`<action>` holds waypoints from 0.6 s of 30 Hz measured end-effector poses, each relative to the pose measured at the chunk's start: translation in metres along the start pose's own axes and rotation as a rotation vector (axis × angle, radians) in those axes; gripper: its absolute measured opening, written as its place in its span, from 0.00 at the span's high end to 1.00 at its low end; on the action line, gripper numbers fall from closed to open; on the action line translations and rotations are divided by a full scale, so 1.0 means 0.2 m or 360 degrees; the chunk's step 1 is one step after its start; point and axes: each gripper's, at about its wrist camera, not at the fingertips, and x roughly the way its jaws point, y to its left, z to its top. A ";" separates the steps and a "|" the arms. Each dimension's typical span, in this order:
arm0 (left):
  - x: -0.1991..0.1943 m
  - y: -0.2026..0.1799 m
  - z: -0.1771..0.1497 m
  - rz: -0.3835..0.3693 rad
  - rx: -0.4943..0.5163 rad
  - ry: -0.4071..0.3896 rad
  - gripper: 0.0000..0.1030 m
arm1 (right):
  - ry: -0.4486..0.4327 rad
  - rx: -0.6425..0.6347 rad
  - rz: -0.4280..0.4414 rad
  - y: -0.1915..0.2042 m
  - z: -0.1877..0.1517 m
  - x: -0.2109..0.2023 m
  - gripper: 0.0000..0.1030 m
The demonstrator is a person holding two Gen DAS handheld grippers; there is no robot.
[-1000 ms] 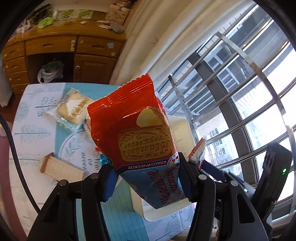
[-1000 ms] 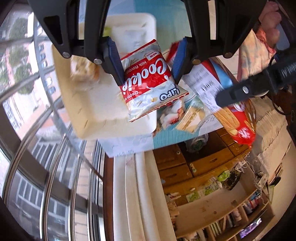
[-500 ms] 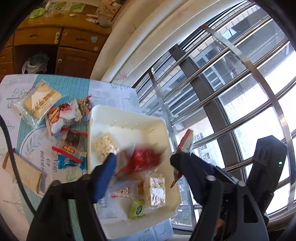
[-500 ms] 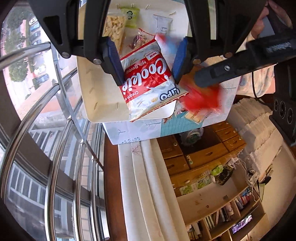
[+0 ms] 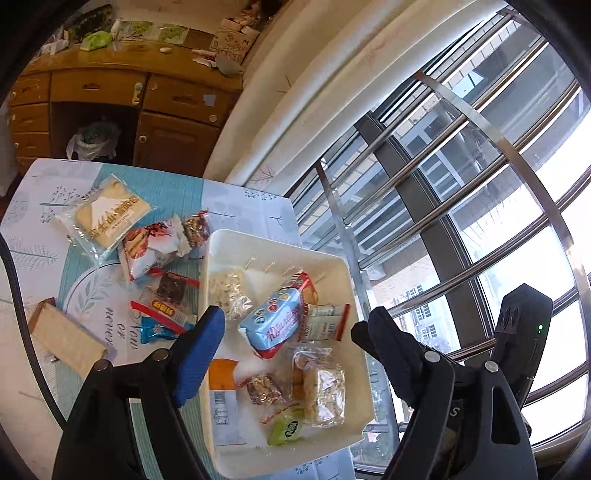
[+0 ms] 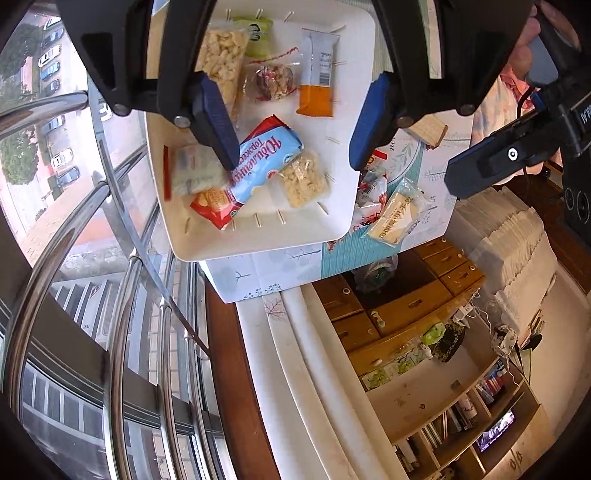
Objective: Organize snacks
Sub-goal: 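Open both tools to drop the biscuit pack and Cookies bag into the tray, then withdraw both open tools from the tray toward the remaining snacks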
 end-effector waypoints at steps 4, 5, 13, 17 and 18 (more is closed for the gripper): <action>-0.07 0.05 -0.03 0.0038 -0.0022 -0.0023 0.23 | 0.0024 0.0035 0.0042 0.04 -0.02 0.00 0.39; -0.10 0.07 -0.04 0.0045 -0.0027 -0.0029 0.23 | 0.0025 0.0036 0.0046 0.05 -0.03 0.00 0.39; -0.26 0.18 -0.09 0.0067 -0.0020 -0.0018 0.23 | 0.0044 0.0050 0.0077 0.21 -0.10 -0.01 0.39; -0.35 0.27 -0.12 0.0072 -0.0012 0.0021 0.23 | 0.0063 0.0082 0.0085 0.29 -0.15 0.00 0.39; -0.37 0.30 -0.12 0.0068 -0.0011 0.0030 0.23 | 0.0067 0.0092 0.0082 0.32 -0.16 0.00 0.39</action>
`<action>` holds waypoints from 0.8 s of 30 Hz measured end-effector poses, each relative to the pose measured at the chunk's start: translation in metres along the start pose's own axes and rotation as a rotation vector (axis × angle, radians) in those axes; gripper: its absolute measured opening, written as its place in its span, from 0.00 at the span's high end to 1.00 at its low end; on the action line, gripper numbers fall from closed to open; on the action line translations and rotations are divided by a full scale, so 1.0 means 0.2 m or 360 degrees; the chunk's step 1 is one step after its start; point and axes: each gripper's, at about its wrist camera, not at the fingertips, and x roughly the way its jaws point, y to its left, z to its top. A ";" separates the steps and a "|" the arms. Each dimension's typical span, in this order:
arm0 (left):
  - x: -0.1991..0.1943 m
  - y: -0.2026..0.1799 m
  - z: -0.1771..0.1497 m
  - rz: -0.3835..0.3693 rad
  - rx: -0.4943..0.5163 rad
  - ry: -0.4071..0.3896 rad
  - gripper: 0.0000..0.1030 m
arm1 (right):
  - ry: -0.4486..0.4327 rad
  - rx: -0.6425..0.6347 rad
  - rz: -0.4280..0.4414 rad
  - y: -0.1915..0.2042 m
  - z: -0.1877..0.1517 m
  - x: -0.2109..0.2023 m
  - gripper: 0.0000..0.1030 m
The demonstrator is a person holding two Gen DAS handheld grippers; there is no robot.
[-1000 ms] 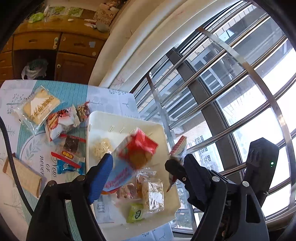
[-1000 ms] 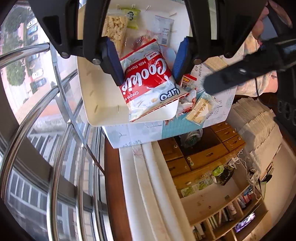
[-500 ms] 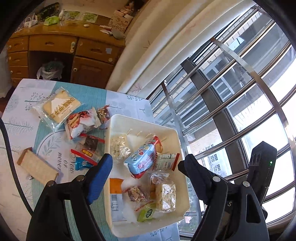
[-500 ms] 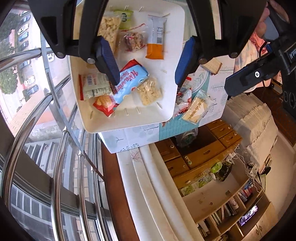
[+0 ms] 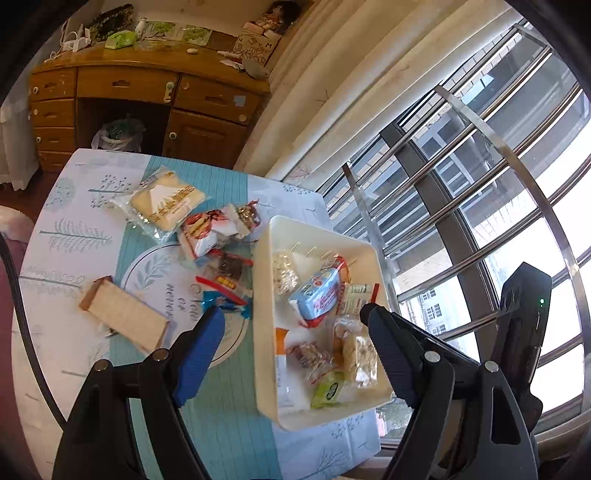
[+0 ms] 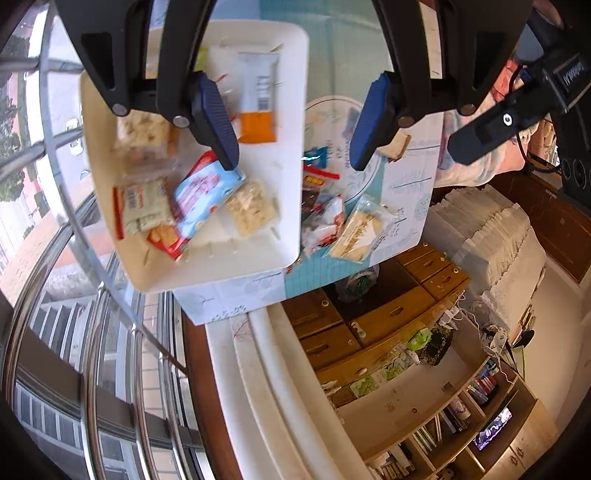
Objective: Organize snacks
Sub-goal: 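Withdraw both open tools from the tray toward the remaining snacks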
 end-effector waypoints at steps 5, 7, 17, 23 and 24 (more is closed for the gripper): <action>-0.11 0.14 -0.02 -0.0015 0.0022 0.0061 0.23 | -0.0003 0.0066 -0.0022 0.12 -0.07 0.01 0.38; -0.15 0.19 -0.02 -0.0023 0.0042 0.0082 0.23 | -0.0012 0.0105 -0.0033 0.17 -0.11 0.01 0.38; -0.34 0.42 -0.01 -0.0071 0.0168 0.0175 0.23 | -0.0060 0.0257 -0.0085 0.42 -0.26 0.03 0.38; -0.42 0.57 0.02 -0.0071 0.0233 0.0221 0.19 | -0.0070 0.0330 -0.0114 0.55 -0.33 0.07 0.37; -0.43 0.59 0.03 -0.0071 0.0240 0.0225 0.18 | -0.0068 0.0342 -0.0118 0.57 -0.34 0.08 0.37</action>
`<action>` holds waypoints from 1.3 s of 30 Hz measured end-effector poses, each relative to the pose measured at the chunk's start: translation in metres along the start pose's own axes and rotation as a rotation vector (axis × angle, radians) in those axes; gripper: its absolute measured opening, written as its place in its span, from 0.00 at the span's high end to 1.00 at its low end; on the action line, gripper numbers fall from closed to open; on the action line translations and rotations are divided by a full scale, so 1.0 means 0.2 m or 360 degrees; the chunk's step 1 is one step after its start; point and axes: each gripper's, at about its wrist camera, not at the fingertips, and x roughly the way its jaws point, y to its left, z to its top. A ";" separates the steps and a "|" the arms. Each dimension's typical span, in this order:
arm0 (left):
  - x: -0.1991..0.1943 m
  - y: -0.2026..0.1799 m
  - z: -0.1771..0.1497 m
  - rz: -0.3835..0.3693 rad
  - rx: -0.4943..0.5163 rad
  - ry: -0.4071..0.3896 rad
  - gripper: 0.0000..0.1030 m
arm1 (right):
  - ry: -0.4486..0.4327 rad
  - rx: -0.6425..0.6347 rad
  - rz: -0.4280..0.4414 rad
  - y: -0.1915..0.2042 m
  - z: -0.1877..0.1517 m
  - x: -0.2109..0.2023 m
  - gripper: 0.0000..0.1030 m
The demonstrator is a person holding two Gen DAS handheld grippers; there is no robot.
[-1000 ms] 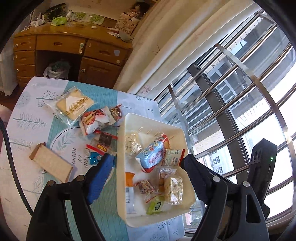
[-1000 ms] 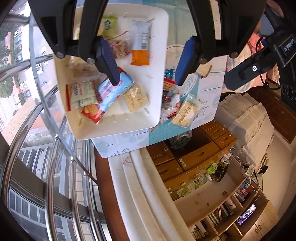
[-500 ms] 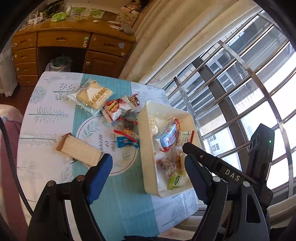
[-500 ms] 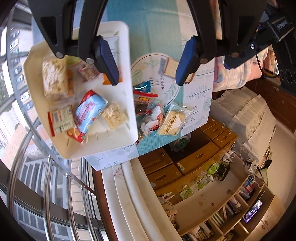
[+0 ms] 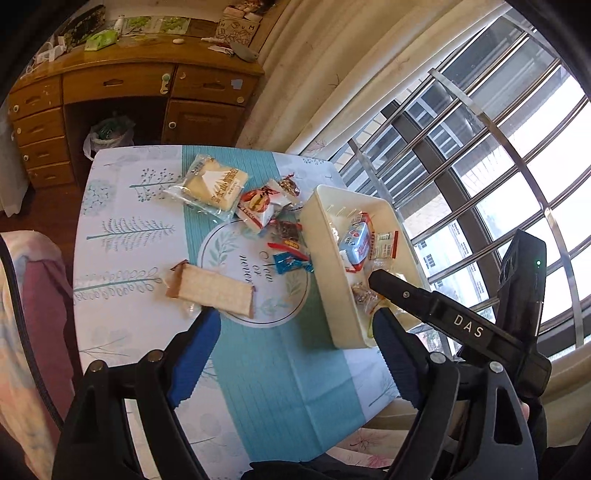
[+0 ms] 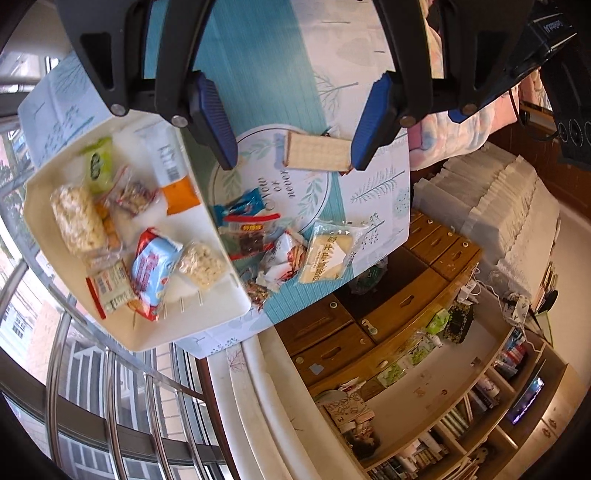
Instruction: Organize snacks
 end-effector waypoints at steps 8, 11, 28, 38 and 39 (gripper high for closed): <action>0.03 0.19 0.01 0.0037 -0.0001 0.0098 0.17 | 0.0062 0.0052 -0.0009 0.09 -0.08 0.09 0.12; 0.09 0.23 0.02 0.0057 -0.0016 0.0147 0.16 | 0.0097 0.0069 -0.0014 0.09 -0.08 0.13 0.12; 0.71 0.45 0.12 0.0314 -0.0385 0.0519 0.12 | 0.0156 0.0322 0.0007 -0.09 0.05 0.51 0.12; 0.95 0.64 0.14 0.0539 -0.0891 0.0636 0.12 | 0.0089 0.0144 -0.0091 -0.10 0.17 0.74 0.12; 0.96 0.65 0.14 0.0544 -0.0931 0.0637 0.12 | 0.0082 0.0118 -0.0118 -0.09 0.18 0.76 0.12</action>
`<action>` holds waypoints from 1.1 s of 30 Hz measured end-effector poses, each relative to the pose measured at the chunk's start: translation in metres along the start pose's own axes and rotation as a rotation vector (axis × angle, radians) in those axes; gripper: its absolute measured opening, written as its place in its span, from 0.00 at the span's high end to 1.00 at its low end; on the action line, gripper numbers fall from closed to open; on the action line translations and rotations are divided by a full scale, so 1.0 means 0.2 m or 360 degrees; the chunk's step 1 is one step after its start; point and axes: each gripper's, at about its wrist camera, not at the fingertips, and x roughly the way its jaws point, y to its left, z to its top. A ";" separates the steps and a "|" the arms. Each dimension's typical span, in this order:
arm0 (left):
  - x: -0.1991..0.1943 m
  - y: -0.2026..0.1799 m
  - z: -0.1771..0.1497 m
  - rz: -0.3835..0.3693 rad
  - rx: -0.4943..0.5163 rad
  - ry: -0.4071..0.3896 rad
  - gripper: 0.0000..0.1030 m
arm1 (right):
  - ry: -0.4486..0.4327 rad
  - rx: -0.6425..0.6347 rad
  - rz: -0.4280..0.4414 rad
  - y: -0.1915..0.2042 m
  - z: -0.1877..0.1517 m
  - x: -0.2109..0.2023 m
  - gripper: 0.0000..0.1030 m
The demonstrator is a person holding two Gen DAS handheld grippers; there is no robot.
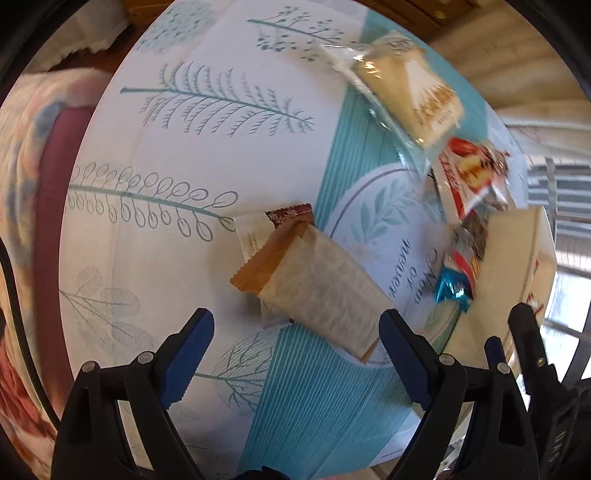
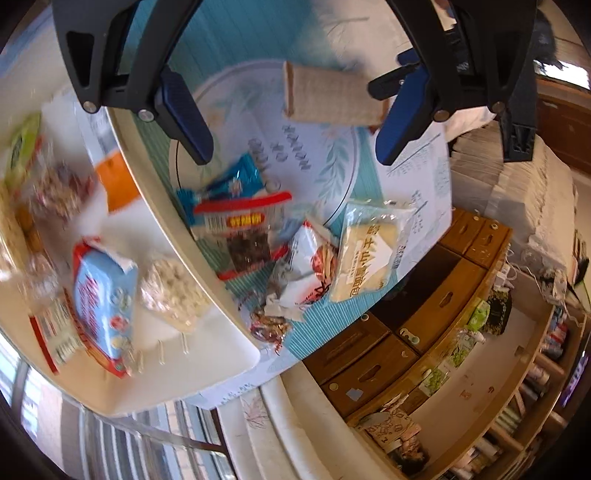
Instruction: Organize snacks
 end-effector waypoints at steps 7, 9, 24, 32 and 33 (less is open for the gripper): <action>0.10 0.02 0.05 -0.0012 -0.0237 0.0108 0.13 | -0.0191 -0.0214 -0.0223 0.04 0.03 0.10 0.12; 0.12 0.01 0.05 0.0005 -0.0266 0.0114 0.13 | -0.0271 -0.0261 -0.0280 0.05 0.03 0.12 0.12; 0.27 0.00 0.07 0.0060 -0.0498 0.0201 0.25 | -0.0482 -0.0513 -0.0663 0.17 -0.02 0.27 0.15; 0.28 0.03 0.12 0.0001 -0.0580 0.0236 0.38 | -0.0527 -0.0465 -0.0730 0.18 -0.04 0.27 0.22; 0.29 0.00 0.13 0.0000 -0.0586 0.0233 0.39 | -0.0517 -0.0454 -0.0707 0.18 -0.05 0.27 0.22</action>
